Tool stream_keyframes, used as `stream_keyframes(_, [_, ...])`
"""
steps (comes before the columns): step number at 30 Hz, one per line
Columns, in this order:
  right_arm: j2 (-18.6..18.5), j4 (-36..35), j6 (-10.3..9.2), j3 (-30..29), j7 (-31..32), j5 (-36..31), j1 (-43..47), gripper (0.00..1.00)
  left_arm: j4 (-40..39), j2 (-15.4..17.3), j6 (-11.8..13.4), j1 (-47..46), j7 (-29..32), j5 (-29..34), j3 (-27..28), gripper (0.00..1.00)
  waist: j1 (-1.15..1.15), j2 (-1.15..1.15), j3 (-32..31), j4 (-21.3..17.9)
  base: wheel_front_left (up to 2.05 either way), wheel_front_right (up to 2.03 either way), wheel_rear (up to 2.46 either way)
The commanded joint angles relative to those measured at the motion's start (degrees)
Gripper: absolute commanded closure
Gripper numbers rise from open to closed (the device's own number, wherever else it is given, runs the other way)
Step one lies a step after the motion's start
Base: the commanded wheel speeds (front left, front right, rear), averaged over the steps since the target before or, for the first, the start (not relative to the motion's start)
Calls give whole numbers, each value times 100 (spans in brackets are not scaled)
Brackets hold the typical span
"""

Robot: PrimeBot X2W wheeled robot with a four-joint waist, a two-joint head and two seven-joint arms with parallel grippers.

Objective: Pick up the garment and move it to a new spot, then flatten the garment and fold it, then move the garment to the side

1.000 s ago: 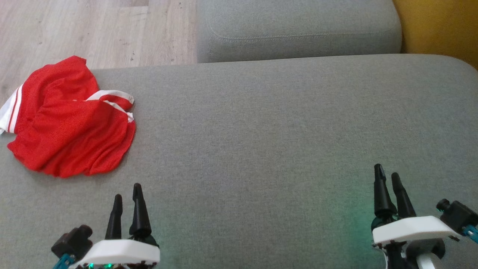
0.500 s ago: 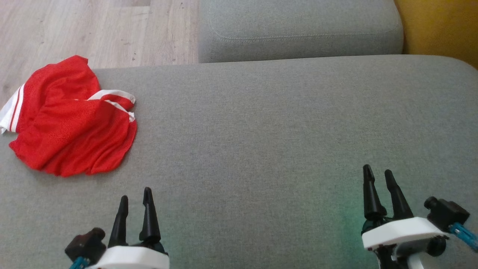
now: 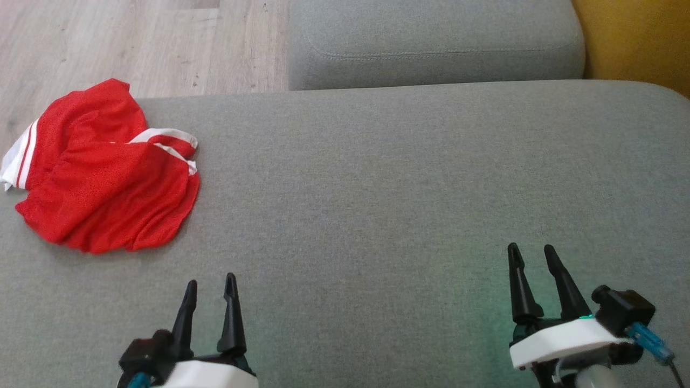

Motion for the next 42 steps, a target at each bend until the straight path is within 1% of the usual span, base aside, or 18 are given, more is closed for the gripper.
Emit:
stream_keyframes(1, [-53, -173, -4, 160, -100, -196, -187, 0, -162, 25, 57, -120, -99, 179, 70, 0, 0, 0, 2, 4, 0, 0, 0])
stream_keyframes(12, [-58, -113, -4, 288, -285, -964, -181, 0, -21, 28, 172, -102, -284, 724, -37, 0, 0, 0, -11, 23, 0, 0, 0])
stream_keyframes(20, [-62, -51, -4, 360, -413, -1491, -177, 0, 27, 30, 319, -80, -411, 1094, -44, 0, 0, 0, -13, 47, 0, 0, 0])
stream_keyframes(42, [-62, 59, -4, 268, -413, -1506, -119, 0, 259, 75, 332, -66, -405, 948, -78, 0, 0, 0, -73, 96, 0, 0, 0])
